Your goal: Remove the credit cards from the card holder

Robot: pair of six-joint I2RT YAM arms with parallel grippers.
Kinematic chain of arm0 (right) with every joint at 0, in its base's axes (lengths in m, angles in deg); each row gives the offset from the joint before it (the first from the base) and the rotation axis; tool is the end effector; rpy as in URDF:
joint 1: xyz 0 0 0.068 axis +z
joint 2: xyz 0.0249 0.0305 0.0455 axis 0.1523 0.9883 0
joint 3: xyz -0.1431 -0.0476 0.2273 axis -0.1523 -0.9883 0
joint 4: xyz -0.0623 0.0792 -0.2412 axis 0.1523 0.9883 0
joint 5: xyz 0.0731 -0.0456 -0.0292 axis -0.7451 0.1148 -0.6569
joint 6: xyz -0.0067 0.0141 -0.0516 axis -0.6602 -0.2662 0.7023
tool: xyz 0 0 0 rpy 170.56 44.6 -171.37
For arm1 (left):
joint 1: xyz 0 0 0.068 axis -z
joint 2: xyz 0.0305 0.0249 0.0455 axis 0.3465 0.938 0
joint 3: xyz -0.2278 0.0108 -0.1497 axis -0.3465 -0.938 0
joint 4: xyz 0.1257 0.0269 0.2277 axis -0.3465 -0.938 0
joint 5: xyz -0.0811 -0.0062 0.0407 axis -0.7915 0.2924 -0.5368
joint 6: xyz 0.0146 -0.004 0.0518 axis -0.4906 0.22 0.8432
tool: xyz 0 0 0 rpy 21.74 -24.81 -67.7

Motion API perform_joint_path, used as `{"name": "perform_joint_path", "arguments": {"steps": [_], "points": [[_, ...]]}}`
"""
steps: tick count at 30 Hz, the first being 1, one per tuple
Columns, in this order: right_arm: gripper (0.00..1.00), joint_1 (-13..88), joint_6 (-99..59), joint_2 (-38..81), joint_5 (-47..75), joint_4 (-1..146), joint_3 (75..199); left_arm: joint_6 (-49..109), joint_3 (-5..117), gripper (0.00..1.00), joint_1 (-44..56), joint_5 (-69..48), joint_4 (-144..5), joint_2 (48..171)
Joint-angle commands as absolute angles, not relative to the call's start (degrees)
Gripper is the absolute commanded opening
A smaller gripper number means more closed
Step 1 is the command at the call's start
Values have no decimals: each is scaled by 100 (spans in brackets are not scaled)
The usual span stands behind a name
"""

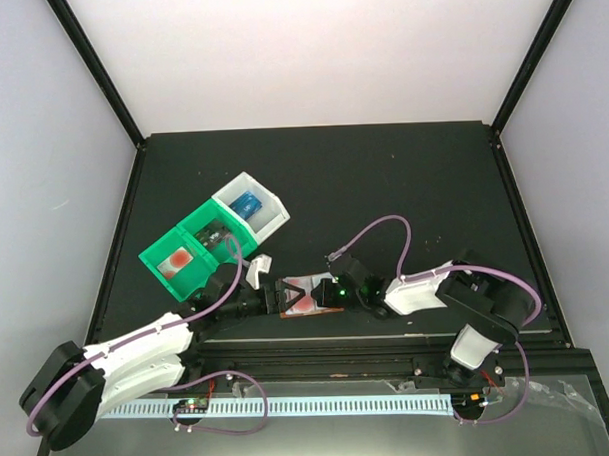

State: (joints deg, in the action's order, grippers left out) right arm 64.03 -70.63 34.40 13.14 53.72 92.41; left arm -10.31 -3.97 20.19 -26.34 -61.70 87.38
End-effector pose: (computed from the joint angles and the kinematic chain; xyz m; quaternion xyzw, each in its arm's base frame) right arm 0.1560 0.2338 0.1099 -0.0102 0.9207 0.3566 0.1583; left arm 0.1254 -0.1262 0.1557 0.0161 0.8554 -0.4766 0.2022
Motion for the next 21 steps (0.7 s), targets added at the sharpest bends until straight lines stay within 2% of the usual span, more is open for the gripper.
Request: {"name": "perform_joint_path", "arguments": {"steps": [1, 10, 21], "points": [[4, 6440, -7244, 3744, 1357, 5263, 8877, -1108, -442, 95, 1988, -2793, -5790, 8832], [3, 6440, -7370, 3842, 1161, 4704, 8625, -1195, -668, 95, 2019, -2626, -5375, 9093], [3, 6442, -7512, 3921, 1095, 4374, 8532, -1202, -675, 95, 2041, -2964, -4569, 10229]]}}
